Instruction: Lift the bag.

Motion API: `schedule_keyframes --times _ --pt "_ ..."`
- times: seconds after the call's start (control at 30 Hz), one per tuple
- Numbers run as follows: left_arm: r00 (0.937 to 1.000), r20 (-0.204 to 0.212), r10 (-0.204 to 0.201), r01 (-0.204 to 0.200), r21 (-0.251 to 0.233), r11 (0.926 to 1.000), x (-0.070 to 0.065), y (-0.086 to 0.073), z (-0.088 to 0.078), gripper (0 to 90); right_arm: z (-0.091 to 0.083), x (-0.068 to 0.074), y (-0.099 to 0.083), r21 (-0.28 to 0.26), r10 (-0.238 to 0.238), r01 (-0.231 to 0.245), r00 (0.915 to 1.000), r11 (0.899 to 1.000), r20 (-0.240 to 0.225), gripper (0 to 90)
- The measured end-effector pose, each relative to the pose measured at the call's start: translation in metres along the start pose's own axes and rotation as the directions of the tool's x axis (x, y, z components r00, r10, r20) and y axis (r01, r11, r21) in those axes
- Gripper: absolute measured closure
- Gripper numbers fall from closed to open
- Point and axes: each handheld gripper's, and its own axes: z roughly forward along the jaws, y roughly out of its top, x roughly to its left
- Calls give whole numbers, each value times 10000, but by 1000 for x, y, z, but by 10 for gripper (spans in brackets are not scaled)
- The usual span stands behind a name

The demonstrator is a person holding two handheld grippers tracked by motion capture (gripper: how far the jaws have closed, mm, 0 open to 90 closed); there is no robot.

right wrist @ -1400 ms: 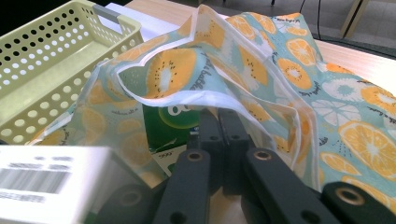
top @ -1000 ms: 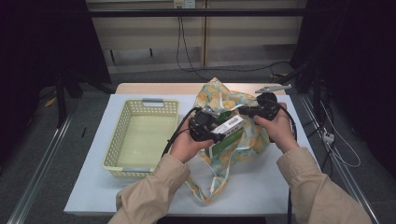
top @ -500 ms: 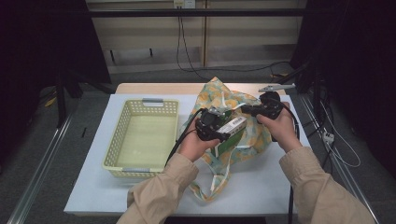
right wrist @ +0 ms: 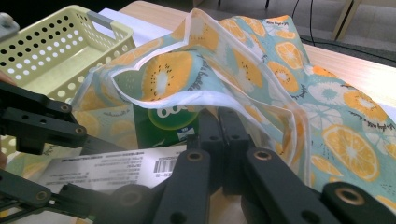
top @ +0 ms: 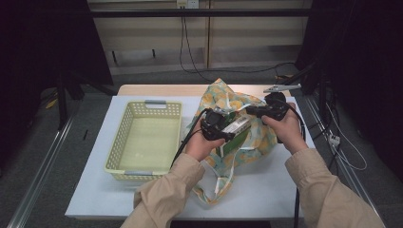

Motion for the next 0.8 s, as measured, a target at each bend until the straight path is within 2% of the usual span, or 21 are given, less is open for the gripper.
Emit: schedule_keyframes --times 0.13,0.53,0.63,0.7,0.73,0.77,0.8 --pt "10000 5 91 -91 78 9999 -1 2 3 623 0 0 0 -12 36 -36 10000 10000 -2 900" --pt "9999 -100 -96 95 -139 9999 3 12 25 622 -3 -1 0 -72 82 -82 10000 9999 25 900" --pt "9999 20 -121 122 -375 9992 2 17 32 622 -2 -1 0 -51 102 -102 9999 9999 28 900" --pt "9996 -98 -267 261 -565 9981 2 19 38 621 -1 -1 1 -66 108 -108 9999 9999 35 900" --pt "9998 19 -208 209 -707 9973 2 20 42 617 -1 -1 1 -86 109 -108 9999 9999 17 900" --pt "9999 57 -151 155 -749 9971 2 20 45 570 -1 -1 1 -104 137 -137 9999 9999 21 900" --pt "9998 -57 -215 210 -724 9972 1 19 46 450 -1 -2 1 -99 140 -140 9999 9999 18 900"
